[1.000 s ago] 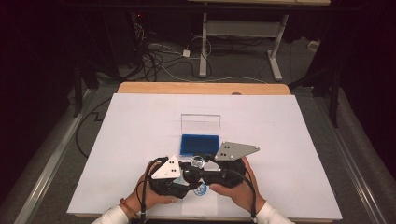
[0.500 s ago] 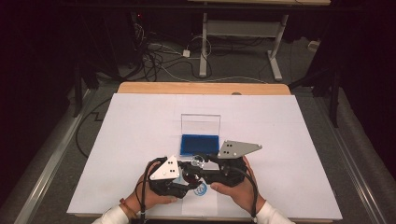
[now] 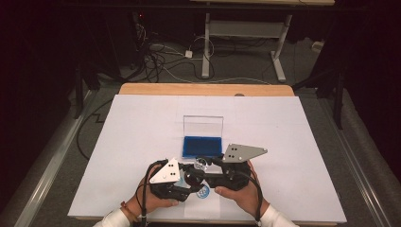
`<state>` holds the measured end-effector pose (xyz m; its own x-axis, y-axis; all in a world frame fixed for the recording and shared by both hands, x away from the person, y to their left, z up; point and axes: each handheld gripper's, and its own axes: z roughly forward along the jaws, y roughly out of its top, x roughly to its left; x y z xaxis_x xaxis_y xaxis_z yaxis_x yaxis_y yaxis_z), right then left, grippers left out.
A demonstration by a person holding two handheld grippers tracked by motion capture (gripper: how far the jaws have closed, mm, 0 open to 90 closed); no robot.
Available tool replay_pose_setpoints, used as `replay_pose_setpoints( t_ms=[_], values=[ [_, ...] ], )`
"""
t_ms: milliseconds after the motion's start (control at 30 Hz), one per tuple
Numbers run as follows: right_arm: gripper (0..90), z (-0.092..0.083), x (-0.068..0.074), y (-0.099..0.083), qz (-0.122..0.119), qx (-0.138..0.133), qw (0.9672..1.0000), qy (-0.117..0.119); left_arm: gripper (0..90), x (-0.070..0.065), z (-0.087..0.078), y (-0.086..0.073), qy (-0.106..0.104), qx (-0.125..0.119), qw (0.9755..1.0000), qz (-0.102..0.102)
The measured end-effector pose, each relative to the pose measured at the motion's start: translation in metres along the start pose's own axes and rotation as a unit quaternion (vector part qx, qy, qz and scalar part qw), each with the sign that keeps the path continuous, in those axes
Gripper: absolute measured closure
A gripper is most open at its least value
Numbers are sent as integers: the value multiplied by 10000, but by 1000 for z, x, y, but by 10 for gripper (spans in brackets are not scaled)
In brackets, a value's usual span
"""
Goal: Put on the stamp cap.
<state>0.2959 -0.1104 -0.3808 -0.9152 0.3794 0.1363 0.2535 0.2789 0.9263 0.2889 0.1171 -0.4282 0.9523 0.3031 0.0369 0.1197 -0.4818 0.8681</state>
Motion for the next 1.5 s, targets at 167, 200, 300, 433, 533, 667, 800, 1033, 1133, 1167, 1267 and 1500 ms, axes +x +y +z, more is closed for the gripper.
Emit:
replay_pose_setpoints(
  t_ms=[167,200,300,433,533,667,800,1033,1133,1167,1267,1500],
  values=[
    [570,-1,1,-1,-94,9,10000,-31,363,0,-2,1,96,44,9999,32],
    [569,-1,2,-1,-99,16,9999,-41,363,1,-2,1,111,36,9999,-28],
    [570,0,3,-2,-185,61,9998,-85,363,2,-3,0,111,93,9999,20],
    [570,1,2,-3,-187,104,9997,-83,363,1,-2,1,188,214,9995,133],
    [570,3,5,-3,-280,166,9994,-87,363,-2,-1,1,252,337,9987,303],
    [570,6,6,-5,-281,218,9993,-94,362,-2,-1,1,276,409,9982,348],
    [570,6,4,-6,-227,262,9993,-107,362,0,0,-1,241,400,9983,334],
    [569,6,4,-6,-285,302,9990,-148,360,1,2,-4,167,352,9988,305],
    [570,7,6,-6,-302,314,9989,-177,360,1,2,-4,175,333,9988,306],
    [570,6,6,-5,-302,314,9989,-180,359,1,2,-4,178,325,9988,306],
    [570,6,5,-5,-301,316,9989,-185,359,1,2,-5,184,296,9989,306],
    [569,6,5,-6,-306,334,9987,-224,358,2,3,-6,194,254,9991,282]
  ],
)
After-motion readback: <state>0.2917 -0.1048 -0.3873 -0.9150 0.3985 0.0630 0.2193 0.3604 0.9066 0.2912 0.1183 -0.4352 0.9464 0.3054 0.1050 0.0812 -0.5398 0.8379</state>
